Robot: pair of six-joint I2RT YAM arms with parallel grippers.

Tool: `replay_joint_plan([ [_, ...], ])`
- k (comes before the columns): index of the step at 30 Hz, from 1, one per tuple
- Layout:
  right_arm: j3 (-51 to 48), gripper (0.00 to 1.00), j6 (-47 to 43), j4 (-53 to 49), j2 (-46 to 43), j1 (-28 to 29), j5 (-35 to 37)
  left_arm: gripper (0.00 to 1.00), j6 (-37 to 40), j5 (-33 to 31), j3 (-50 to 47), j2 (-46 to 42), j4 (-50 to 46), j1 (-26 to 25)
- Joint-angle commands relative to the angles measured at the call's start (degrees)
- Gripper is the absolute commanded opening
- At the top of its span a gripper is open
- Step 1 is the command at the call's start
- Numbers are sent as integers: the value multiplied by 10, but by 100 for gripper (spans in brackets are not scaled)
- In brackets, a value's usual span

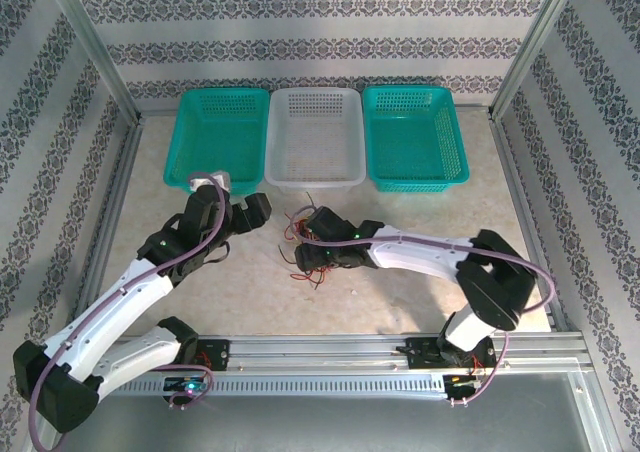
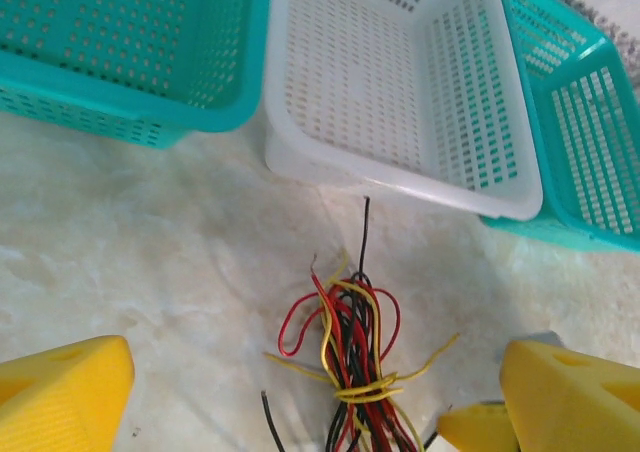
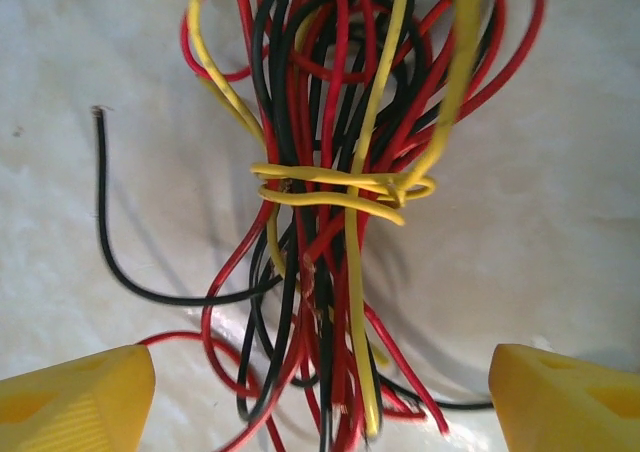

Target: Untangle the cables

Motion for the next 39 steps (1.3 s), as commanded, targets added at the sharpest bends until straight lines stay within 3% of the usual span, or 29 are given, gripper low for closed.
replay_joint_plan([
  [1, 16, 87, -12, 44, 34, -18, -18, 98, 40, 34, 4, -10, -28, -2],
  [7, -4, 72, -27, 102, 56, -43, -55, 99, 76, 74, 28, 9, -76, 2],
  [9, -13, 66, -39, 108, 58, -49, -61, 100, 76, 57, 17, 10, -66, 2],
  [16, -50, 23, -75, 111, 36, -93, -125, 99, 36, 84, 33, 72, -31, 11],
  [22, -34, 3, -109, 68, -38, -98, -125, 99, 33, 132, 66, 113, -20, 15],
  [27, 18, 0, -126, 4, -103, -95, -142, 99, 11, 196, 69, 121, 13, 30],
  [36, 147, 1, -183, -131, -157, -62, -127, 99, 28, 368, 100, 123, 58, 65],
  [39, 182, 2, -194, -156, -154, -50, -126, 99, 11, 386, 91, 113, 97, 64],
])
